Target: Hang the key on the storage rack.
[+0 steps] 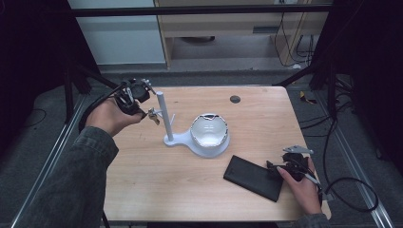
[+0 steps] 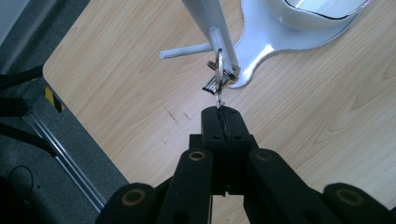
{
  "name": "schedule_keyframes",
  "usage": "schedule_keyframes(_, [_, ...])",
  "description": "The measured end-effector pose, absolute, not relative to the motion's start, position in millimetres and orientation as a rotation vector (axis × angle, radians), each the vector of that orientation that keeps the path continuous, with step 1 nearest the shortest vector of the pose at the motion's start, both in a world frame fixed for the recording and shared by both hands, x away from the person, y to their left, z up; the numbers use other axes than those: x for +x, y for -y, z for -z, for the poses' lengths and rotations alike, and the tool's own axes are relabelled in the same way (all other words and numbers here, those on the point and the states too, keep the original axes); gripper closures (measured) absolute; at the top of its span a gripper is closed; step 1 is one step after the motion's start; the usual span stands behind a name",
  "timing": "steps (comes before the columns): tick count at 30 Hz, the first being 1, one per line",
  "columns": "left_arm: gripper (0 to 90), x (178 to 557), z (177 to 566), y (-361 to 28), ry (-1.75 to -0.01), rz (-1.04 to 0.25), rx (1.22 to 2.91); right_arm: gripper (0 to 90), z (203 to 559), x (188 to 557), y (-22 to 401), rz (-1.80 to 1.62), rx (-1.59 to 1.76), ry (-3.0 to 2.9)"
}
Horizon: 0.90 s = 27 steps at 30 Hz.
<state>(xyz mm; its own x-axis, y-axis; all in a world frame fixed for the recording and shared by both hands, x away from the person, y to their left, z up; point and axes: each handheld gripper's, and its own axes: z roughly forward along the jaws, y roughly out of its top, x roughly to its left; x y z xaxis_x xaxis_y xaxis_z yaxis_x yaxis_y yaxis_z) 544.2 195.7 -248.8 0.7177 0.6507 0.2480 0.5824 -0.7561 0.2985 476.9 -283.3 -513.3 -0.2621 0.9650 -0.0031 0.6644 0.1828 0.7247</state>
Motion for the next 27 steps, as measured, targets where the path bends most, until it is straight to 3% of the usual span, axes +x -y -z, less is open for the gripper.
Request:
schedule_keyframes(13, [89.6, 547.6, 249.5, -189.5, -0.977, -0.527, 2.713, 0.5, 513.2, 476.8, 283.1, -0.853, 1.523, -2.002])
schedule_keyframes(15, [81.2, 545.7, 248.9, -191.0, -0.975, -0.557, 2.679, 0.4, 513.2, 476.8, 283.1, -0.853, 1.523, -2.002])
schedule_keyframes(27, [55.1, 509.3, 265.8, -217.4, -0.957, -0.655, 2.445, 0.4, 512.9, 476.6, 283.0, -0.854, 1.527, -2.004])
